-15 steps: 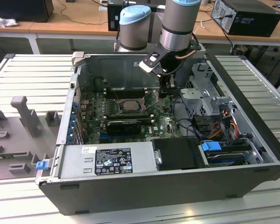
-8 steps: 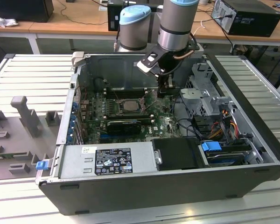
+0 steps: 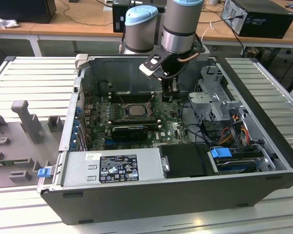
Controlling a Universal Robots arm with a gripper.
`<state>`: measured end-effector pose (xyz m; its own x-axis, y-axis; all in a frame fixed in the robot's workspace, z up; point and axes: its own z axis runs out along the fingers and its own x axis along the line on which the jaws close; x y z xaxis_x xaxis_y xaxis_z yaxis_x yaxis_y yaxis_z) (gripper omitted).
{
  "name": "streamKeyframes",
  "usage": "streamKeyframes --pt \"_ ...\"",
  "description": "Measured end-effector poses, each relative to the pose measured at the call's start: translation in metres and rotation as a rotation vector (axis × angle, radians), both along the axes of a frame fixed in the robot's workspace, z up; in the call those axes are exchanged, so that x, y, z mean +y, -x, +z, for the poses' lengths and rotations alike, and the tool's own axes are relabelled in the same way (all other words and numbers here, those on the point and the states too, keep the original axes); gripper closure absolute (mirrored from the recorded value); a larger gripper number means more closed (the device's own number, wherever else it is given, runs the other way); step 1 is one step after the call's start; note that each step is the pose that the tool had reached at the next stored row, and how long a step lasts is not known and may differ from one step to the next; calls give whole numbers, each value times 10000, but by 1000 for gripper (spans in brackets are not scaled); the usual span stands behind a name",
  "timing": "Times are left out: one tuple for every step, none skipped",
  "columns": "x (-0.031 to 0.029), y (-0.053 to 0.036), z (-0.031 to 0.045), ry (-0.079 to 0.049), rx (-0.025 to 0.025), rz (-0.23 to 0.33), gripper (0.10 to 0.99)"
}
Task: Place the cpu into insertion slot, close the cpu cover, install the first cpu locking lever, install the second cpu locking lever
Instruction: 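Close the cpu cover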
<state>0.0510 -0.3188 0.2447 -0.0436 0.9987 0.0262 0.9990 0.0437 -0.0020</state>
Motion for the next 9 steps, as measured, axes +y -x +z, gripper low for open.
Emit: streamKeyframes --pt "0 0 0 0 -1 2 980" --pt "0 6 -1 0 -1 0 980" --pt "0 8 -1 0 -1 2 980" --pt "0 10 0 1 0 2 980" --pt "0 14 -1 1 0 -1 980" --pt "0 17 -1 1 -1 0 980" --pt "0 20 -1 0 0 2 980" --pt "0 21 -1 -1 -1 2 980" --pt "0 23 -1 0 -1 1 980"
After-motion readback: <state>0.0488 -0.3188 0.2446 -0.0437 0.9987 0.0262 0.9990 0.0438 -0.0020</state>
